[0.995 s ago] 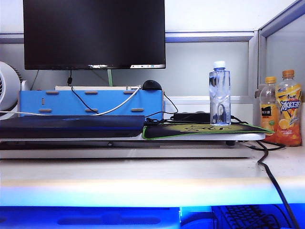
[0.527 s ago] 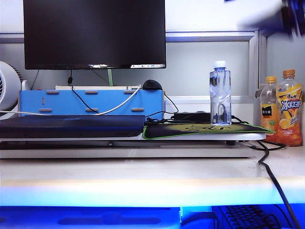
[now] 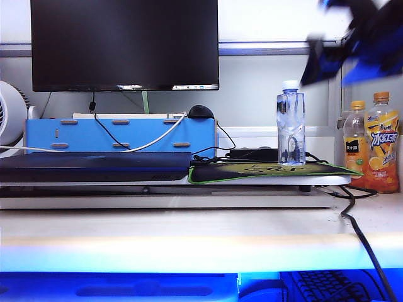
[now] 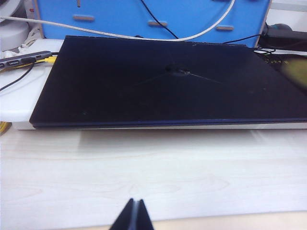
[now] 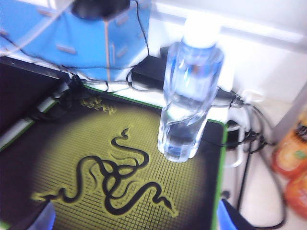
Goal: Pick up the mineral water bottle and place it on the laptop.
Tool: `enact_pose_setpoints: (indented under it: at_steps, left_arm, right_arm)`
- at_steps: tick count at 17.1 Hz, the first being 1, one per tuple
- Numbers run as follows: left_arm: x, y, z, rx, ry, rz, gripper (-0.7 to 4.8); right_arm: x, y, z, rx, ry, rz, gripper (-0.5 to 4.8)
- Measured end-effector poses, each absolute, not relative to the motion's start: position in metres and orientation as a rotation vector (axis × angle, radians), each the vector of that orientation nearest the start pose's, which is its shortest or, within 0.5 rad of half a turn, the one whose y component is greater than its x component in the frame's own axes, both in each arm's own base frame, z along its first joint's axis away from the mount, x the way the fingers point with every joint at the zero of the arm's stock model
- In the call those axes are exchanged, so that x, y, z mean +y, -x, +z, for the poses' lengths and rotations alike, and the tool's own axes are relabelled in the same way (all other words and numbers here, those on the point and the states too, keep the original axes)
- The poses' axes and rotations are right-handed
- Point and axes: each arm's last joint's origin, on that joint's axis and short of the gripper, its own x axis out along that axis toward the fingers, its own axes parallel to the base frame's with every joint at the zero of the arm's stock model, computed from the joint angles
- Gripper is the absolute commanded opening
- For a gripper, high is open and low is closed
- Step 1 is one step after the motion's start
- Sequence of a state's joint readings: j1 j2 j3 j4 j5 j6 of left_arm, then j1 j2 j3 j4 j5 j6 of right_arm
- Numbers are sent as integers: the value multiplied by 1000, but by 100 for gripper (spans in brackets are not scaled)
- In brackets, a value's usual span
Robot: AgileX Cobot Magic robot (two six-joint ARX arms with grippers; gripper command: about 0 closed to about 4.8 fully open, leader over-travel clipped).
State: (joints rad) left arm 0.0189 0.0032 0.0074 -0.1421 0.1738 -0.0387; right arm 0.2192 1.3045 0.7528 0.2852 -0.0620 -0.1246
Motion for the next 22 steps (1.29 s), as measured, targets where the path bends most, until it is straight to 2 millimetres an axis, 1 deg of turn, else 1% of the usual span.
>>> enact_pose_setpoints:
  at_steps: [1, 2, 6, 7, 10, 11, 13, 15, 17, 19, 22]
  left_arm:
    - [-3, -96, 152, 140, 52, -152, -2]
    - [-3, -96, 152, 141, 52, -152, -2]
    - [-3, -96, 152, 141, 52, -152, -2]
    - [-3, -96, 152, 140, 52, -152, -2]
    - [-3, -96, 152, 141, 52, -152, -2]
    - [-3, -96, 152, 140, 52, -152, -2]
    - [-3, -96, 152, 140, 52, -152, -2]
    - [-3, -96, 152, 140, 52, -152, -2]
    - [-3, -96, 152, 140, 52, -152, -2]
    - [-3, -96, 152, 140, 52, -152, -2]
    - [-3, -96, 152, 140, 52, -152, -2]
  right_arm:
    - [66, -288, 249, 277, 147, 294, 479]
    - [68, -298, 248, 287, 148, 290, 479]
    - [77, -341, 256, 266, 150, 273, 479]
    - [81, -362, 260, 251, 160, 255, 479]
    - [86, -387, 265, 230, 166, 210, 479]
    - [87, -398, 268, 218, 169, 168, 479]
    - [88, -408, 269, 199, 171, 129, 479]
    - [91, -421, 271, 180, 169, 126, 479]
    - [93, -430, 271, 180, 169, 126, 479]
    - [94, -436, 263, 205, 173, 126, 479]
    - [94, -439, 251, 248, 181, 125, 479]
